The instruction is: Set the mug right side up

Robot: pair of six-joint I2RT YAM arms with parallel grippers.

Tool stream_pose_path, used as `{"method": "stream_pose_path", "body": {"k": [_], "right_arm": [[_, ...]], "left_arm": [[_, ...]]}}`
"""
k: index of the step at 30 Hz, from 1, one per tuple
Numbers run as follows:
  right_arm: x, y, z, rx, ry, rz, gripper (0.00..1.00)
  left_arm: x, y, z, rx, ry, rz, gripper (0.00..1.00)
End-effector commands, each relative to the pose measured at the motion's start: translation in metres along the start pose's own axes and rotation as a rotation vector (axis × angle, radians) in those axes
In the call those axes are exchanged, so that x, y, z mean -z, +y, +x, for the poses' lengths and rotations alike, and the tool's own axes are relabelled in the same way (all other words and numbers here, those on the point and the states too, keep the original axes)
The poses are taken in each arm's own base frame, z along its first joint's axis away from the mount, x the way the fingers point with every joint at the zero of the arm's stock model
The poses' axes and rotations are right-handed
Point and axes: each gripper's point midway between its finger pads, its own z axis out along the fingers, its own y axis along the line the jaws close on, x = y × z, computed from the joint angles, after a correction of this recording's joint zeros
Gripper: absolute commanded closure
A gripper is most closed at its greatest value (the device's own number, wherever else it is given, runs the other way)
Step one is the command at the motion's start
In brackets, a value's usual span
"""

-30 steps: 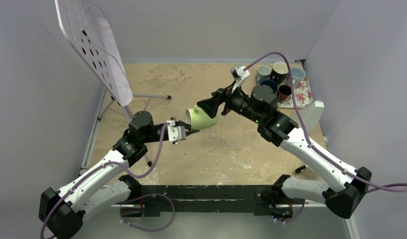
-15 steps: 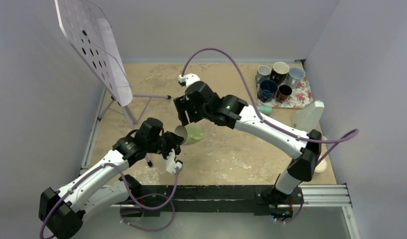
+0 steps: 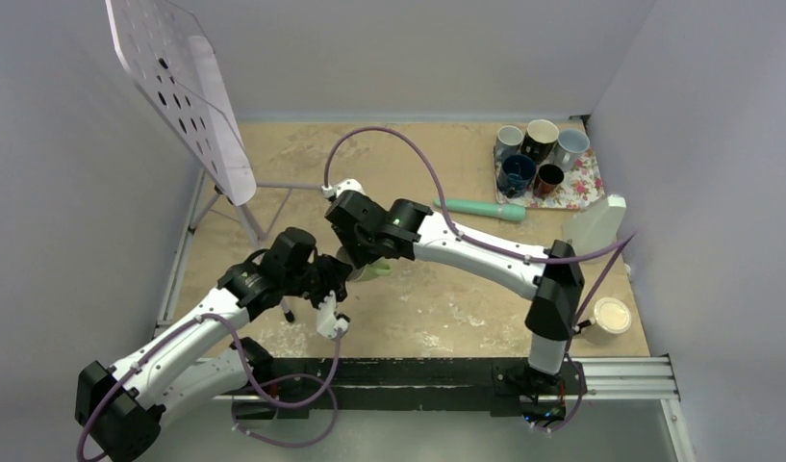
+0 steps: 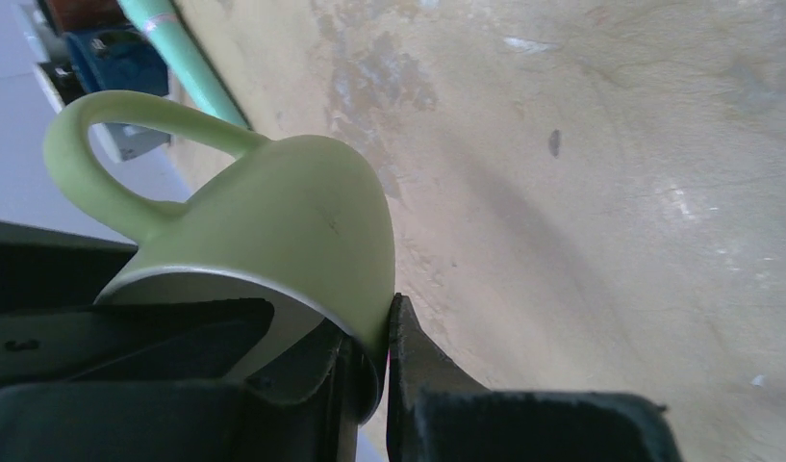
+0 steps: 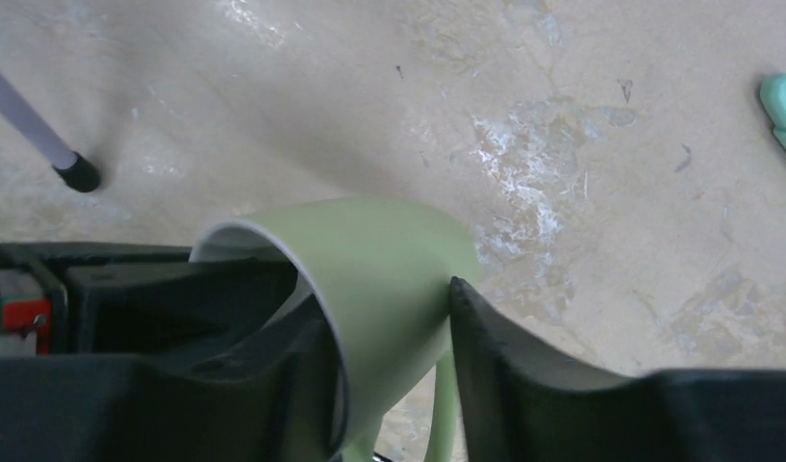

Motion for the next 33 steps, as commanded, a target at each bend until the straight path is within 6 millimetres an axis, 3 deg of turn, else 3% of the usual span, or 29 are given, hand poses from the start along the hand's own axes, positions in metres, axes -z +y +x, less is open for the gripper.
{"method": "stream_pose_path", "body": {"k": [1, 4, 6, 7, 11, 15, 18, 21, 25, 27, 33], "right_arm": [[-0.009, -0.025, 0.01, -0.005, 0.053, 0.166, 0.67], [-0.009, -0.03, 0.007, -0.03, 0.04, 0.192, 1.0], [-0.007, -0.04, 0.007, -0.056, 0.031, 0.222, 1.0], [-0.005, -0.047, 0.007, -0.073, 0.027, 0.239, 1.0], [0.007, -0.077, -0.004, -0.19, -0.028, 0.255, 1.0], [0.03, -0.138, -0.017, -0.349, -0.096, 0.299, 1.0], [0.061, -0.208, -0.028, -0.497, -0.195, 0.384, 1.0], [0.098, -0.292, -0.031, -0.657, -0.346, 0.518, 1.0], [0.133, -0.387, -0.014, -0.825, -0.494, 0.704, 1.0], [0.149, -0.432, 0.006, -0.899, -0.532, 0.811, 1.0], [0.184, -0.503, 0.04, -0.997, -0.593, 1.014, 1.0]], "left_arm": [[0.018, 0.061, 0.002, -0.091, 0.019, -0.192, 1.0], [0.02, 0.068, 0.0, -0.095, 0.013, -0.24, 1.0], [0.024, 0.08, -0.004, -0.117, 0.001, -0.319, 1.0], [0.026, 0.087, -0.007, -0.13, -0.008, -0.374, 0.88], [0.041, 0.112, -0.021, -0.162, -0.058, -0.574, 0.03], [0.053, 0.121, -0.026, -0.097, -0.089, -0.647, 0.0], [0.053, 0.116, -0.024, -0.027, -0.094, -0.639, 0.0], [0.048, 0.105, -0.024, 0.018, -0.101, -0.615, 0.0], [0.043, 0.092, -0.029, 0.068, -0.131, -0.585, 0.0], [0.043, 0.09, -0.03, 0.087, -0.137, -0.586, 0.0], [0.041, 0.078, -0.024, 0.158, -0.113, -0.587, 0.0]]}}
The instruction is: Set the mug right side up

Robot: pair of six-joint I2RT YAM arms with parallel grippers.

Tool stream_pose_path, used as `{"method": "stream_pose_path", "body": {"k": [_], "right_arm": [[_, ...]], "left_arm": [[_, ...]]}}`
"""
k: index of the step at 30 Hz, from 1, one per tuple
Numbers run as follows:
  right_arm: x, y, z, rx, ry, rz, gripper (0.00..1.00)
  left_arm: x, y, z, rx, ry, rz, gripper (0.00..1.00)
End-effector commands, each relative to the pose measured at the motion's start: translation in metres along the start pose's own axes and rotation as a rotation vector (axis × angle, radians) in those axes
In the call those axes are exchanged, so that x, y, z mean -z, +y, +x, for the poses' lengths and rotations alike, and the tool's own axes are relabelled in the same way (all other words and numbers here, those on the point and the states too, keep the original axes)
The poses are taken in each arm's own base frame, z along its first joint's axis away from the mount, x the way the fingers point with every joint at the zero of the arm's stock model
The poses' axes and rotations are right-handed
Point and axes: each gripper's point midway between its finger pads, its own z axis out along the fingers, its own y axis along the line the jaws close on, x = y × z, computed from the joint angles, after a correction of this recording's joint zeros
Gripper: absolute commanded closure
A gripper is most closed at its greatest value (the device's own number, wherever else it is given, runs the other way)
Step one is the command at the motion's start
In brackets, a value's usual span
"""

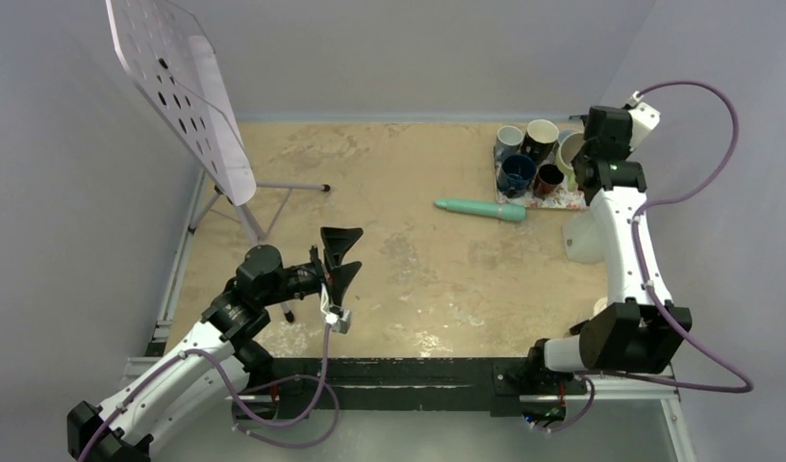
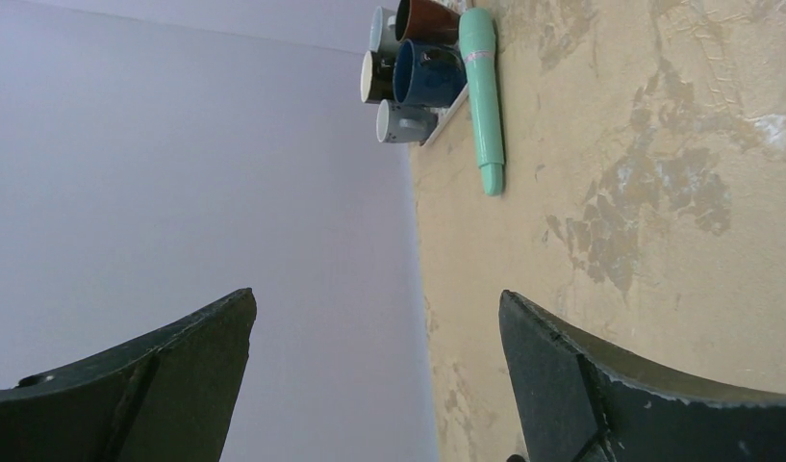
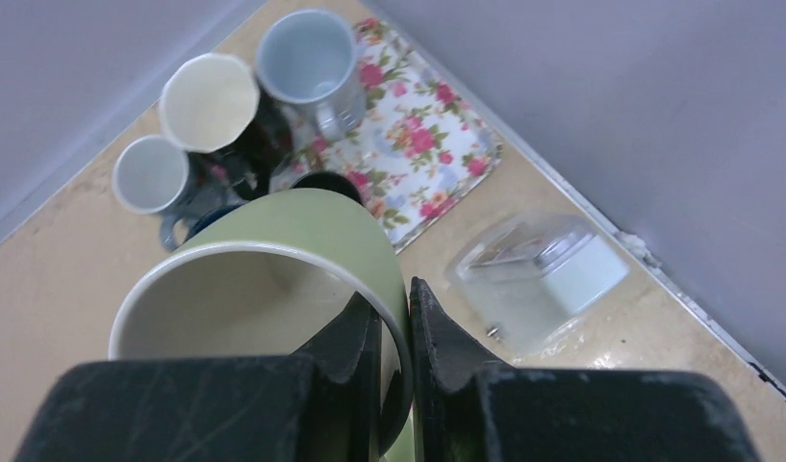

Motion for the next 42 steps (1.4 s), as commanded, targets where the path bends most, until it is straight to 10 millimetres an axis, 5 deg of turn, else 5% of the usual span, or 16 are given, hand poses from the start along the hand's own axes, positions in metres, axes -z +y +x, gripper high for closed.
{"method": "stream_pose_path", "body": {"k": [1, 11, 16, 20, 24, 30, 33, 38, 42], "right_arm": [[-0.017, -0.015, -0.057, -0.132, -0.18, 0.029, 1.0], [-0.085, -0.037, -0.079, -0.194, -0.218, 0.177, 1.0], [-0.091, -0.043, -0.086, -0.171, -0.271, 0.229, 1.0], [-0.115, -0.044, -0.068, -0.116, -0.221, 0.25, 1.0], [-0.133, -0.065, -0.055, -0.148, -0.184, 0.244, 1.0], [-0.148, -0.082, -0.07, -0.172, -0.193, 0.211, 1.0], [-0.17, -0.075, -0.066, -0.095, -0.134, 0.166, 1.0], [-0.211, -0.069, -0.028, 0.005, 0.041, 0.156, 1.0], [-0.225, -0.069, -0.019, 0.04, 0.076, 0.161, 1.0]], "left_arm": [[0.002, -0.011, 0.001, 0.073, 0.002, 0.0, 0.0], [-0.001, -0.028, 0.004, 0.131, 0.008, 0.031, 0.0], [-0.002, -0.042, 0.009, 0.154, 0.021, 0.054, 0.0], [-0.006, -0.046, 0.01, 0.178, 0.012, 0.056, 0.0], [-0.008, -0.05, 0.013, 0.188, 0.02, 0.065, 0.0], [-0.012, -0.059, 0.018, 0.216, 0.033, 0.103, 0.0], [-0.016, -0.06, 0.02, 0.236, 0.035, 0.107, 0.0], [-0.02, -0.064, 0.028, 0.271, 0.065, 0.112, 0.0], [-0.021, -0.068, 0.033, 0.294, 0.082, 0.126, 0.0]]}}
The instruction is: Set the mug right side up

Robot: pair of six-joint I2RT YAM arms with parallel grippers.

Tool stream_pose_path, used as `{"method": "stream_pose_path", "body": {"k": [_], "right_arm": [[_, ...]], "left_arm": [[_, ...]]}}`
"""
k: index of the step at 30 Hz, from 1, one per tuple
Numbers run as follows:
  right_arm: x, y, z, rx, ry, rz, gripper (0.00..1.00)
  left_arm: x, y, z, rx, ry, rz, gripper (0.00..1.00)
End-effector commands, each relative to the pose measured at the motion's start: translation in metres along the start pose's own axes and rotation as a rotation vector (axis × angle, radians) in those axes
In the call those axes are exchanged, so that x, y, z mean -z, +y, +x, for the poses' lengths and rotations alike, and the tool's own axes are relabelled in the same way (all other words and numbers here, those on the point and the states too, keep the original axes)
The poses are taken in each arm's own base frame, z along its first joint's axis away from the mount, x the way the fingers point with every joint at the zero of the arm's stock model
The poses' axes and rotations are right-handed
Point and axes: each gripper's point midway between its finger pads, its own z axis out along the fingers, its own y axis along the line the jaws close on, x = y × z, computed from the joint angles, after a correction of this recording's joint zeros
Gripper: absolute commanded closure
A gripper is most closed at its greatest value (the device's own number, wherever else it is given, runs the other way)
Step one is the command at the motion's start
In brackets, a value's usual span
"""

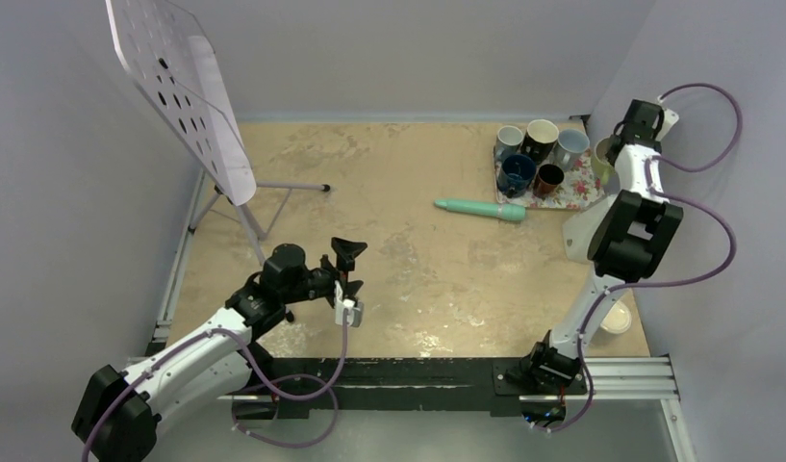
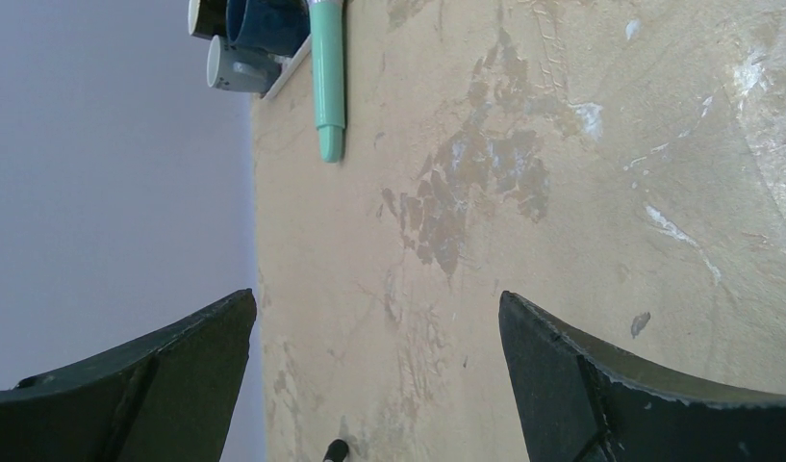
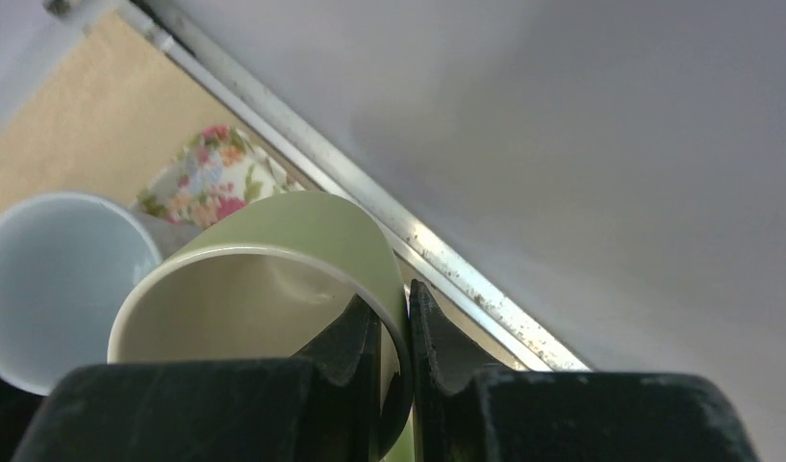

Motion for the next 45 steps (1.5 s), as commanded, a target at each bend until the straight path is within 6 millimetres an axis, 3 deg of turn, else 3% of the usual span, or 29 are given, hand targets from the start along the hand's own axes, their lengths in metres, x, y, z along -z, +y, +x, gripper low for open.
{"method": "stream_pose_path", "body": {"k": [1, 7, 11, 16, 20, 22, 25, 30, 32, 33, 34, 36, 39, 41, 45], "right_arm": [[0.003, 0.012, -0.019, 0.045, -0.017, -0.048, 1.0], [-0.026, 0.016, 0.001, 0.064, 0.068, -0.017, 1.0], [-0.035, 0.013, 0.008, 0.003, 0.094, -0.011, 1.0], [-0.049, 0.022, 0.025, -0.073, 0.169, -0.06, 1.0], [-0.051, 0.029, 0.027, -0.094, 0.19, -0.109, 0.99], [-0.049, 0.029, 0.024, -0.097, 0.193, -0.115, 0.81], [-0.039, 0.022, 0.011, -0.096, 0.167, -0.091, 0.52], [-0.003, 0.005, -0.025, -0.101, 0.07, -0.052, 0.37], [0.007, 0.006, -0.026, -0.094, 0.062, -0.082, 0.31], [0.009, 0.004, -0.016, -0.084, 0.089, -0.08, 0.07], [0.012, 0.001, -0.009, -0.08, 0.109, -0.074, 0.02], [0.019, -0.008, -0.001, -0.088, 0.104, -0.051, 0.01], [0.032, -0.028, -0.008, -0.132, 0.018, 0.003, 0.01], [0.043, -0.041, -0.012, -0.181, -0.019, 0.022, 0.01], [0.081, -0.063, -0.024, -0.259, -0.145, 0.024, 0.01]], "left_arm": [[-0.001, 0.018, -0.003, 0.019, -0.009, -0.043, 0.0], [-0.004, 0.018, 0.001, 0.031, 0.003, -0.032, 0.0], [-0.006, 0.018, 0.003, 0.024, 0.008, -0.027, 0.0], [-0.007, 0.018, 0.006, 0.014, 0.023, -0.026, 0.0], [-0.007, 0.018, 0.007, 0.005, 0.028, -0.021, 0.0], [-0.006, 0.018, 0.008, 0.005, 0.029, -0.019, 0.0], [-0.007, 0.018, 0.007, 0.007, 0.025, -0.018, 0.0], [-0.005, 0.018, 0.004, 0.003, 0.017, -0.02, 0.0], [-0.004, 0.017, 0.002, 0.008, 0.009, -0.016, 0.0], [-0.004, 0.016, 0.001, 0.012, 0.002, -0.013, 0.0], [-0.004, 0.016, -0.001, 0.014, -0.005, -0.011, 0.0], [-0.003, 0.015, -0.005, 0.016, -0.02, -0.003, 0.0], [0.0, 0.018, -0.012, 0.009, -0.041, 0.001, 0.0], [0.003, 0.009, -0.014, 0.031, -0.041, 0.038, 0.0], [0.008, 0.007, -0.024, 0.058, -0.069, 0.052, 0.0]]}}
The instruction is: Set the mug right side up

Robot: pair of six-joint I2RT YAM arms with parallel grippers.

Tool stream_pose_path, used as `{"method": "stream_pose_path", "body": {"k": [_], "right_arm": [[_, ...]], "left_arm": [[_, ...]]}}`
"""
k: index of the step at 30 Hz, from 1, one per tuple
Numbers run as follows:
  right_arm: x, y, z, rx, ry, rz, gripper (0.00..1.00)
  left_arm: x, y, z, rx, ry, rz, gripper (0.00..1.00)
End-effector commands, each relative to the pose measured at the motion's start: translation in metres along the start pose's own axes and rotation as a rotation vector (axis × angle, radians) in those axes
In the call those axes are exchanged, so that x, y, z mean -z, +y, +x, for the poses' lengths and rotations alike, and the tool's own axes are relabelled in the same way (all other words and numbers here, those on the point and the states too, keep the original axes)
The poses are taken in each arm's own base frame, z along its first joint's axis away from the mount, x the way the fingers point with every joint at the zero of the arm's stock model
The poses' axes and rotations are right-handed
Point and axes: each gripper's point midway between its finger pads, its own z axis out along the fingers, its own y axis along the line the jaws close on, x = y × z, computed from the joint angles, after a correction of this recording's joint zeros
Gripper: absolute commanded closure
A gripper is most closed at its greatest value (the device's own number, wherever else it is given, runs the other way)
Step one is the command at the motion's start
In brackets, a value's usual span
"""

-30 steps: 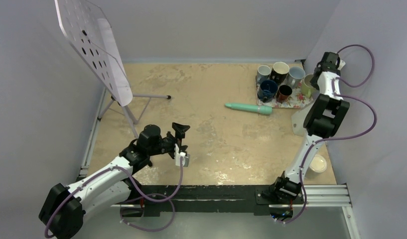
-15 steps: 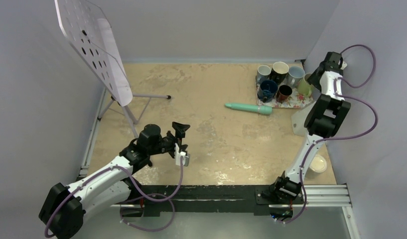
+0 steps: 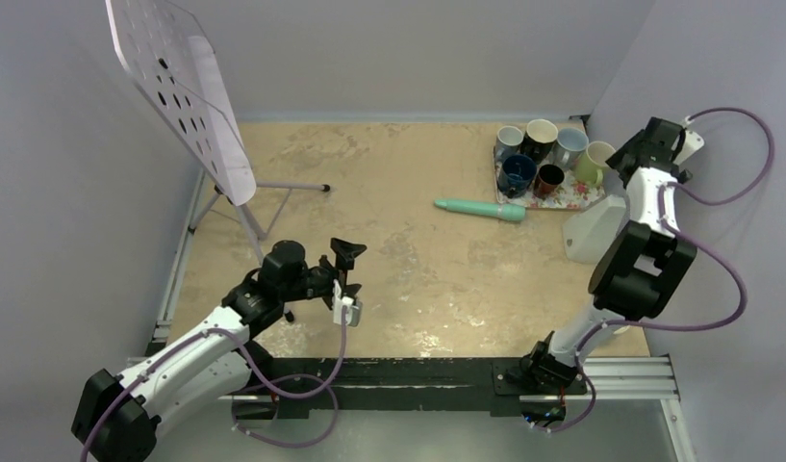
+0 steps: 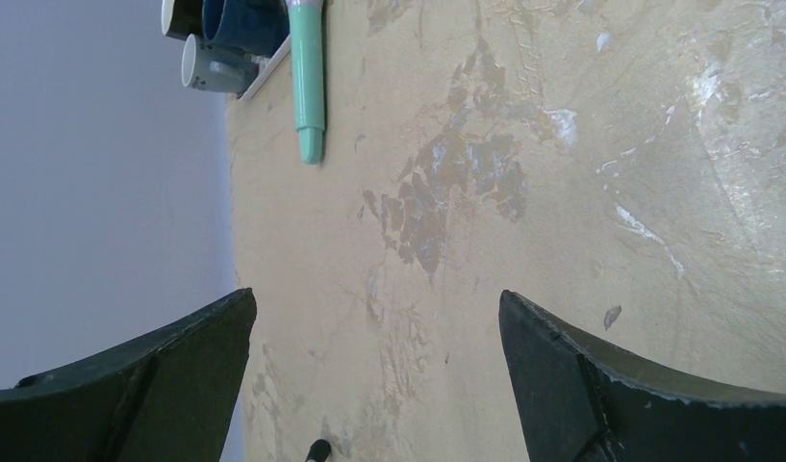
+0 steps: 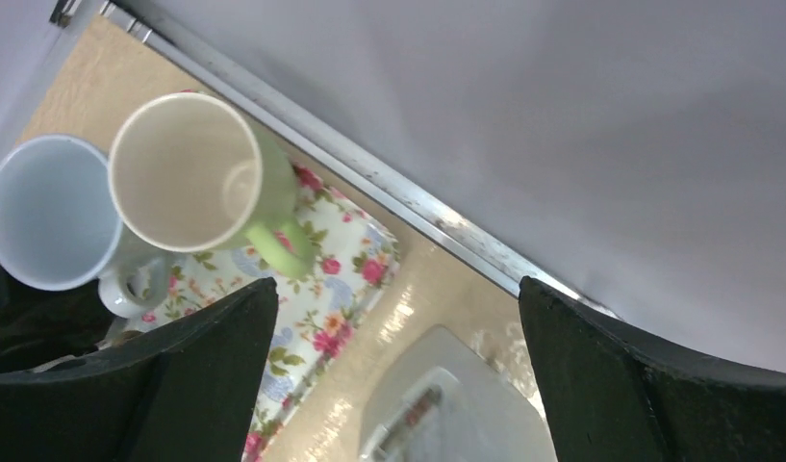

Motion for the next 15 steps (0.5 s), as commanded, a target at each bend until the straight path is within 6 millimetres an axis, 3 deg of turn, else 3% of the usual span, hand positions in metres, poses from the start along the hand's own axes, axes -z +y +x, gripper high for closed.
{"method": "stream_pose_path", "body": {"k": [1, 5, 8, 11, 15], "right_arm": [[0.046, -0.027, -0.044, -0.151, -0.231, 0.022, 0.01], [0.075, -0.061, -0.05, -0.203, -0.289, 0.065, 0.01], [0.092, -0.101, -0.037, -0.248, -0.261, 0.195, 0.01], [0.112, -0.144, -0.009, -0.366, -0.229, 0.318, 0.01], [0.137, -0.175, 0.037, -0.529, -0.193, 0.302, 0.01]], "left_arm": [[0.008, 0.009, -0.024, 0.017, -0.078, 0.003, 0.0], [0.013, 0.005, -0.029, 0.045, -0.085, 0.01, 0.0], [0.016, 0.01, -0.033, 0.092, -0.09, -0.01, 0.0], [0.019, 0.013, -0.038, 0.153, -0.099, -0.027, 0.0], [0.024, 0.011, -0.043, 0.193, -0.113, -0.032, 0.0]]}}
